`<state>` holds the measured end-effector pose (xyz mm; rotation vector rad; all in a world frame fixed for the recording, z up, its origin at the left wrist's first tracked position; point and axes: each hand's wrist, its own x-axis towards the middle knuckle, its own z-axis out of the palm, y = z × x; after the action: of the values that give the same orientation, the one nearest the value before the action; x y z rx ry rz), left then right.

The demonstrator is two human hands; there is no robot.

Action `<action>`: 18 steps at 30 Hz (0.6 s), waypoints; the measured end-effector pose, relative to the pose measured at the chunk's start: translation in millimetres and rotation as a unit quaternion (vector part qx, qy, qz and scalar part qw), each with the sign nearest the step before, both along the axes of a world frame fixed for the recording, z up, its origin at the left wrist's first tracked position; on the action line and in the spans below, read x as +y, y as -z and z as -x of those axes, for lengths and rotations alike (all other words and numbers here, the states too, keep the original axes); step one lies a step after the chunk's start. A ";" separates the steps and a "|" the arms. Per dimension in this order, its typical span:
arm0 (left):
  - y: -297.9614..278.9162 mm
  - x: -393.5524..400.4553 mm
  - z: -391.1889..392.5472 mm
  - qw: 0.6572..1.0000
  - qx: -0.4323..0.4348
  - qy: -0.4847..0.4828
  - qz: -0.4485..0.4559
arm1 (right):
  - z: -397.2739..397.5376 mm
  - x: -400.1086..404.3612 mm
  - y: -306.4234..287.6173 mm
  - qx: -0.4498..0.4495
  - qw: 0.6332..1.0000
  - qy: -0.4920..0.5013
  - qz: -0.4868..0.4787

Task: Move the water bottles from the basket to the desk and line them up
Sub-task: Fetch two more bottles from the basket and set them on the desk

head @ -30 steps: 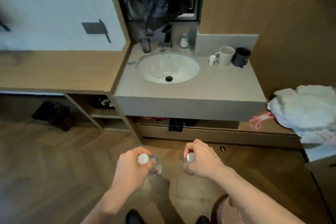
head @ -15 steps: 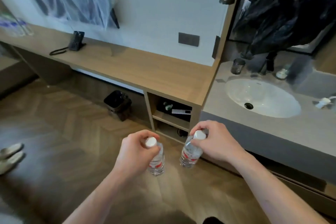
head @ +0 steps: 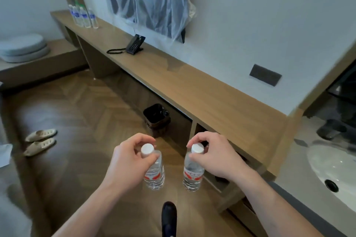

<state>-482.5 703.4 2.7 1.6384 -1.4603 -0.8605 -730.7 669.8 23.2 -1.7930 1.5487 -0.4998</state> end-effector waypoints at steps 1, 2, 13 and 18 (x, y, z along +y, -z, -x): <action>0.0 -14.6 -8.6 1.000 -0.002 -0.010 0.000 | -8.4 -17.8 3.4 0.001 1.000 -0.011 -0.002; -0.7 -29.1 -17.3 1.000 -0.004 -0.019 -0.004 | -17.0 -35.8 6.0 0.001 1.000 -0.019 -0.004; -14.5 -171.5 -120.1 0.991 -0.037 -0.132 0.000 | -122.3 -225.0 -8.2 0.003 0.991 -0.135 0.003; -21.2 -224.5 -176.2 0.986 -0.025 -0.162 0.014 | -177.6 -294.2 -20.3 0.011 0.985 -0.170 0.020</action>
<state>-306.3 478.9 23.9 1.8233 -1.1867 -0.6150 -553.1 375.6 43.5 -2.0472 1.2170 -0.3473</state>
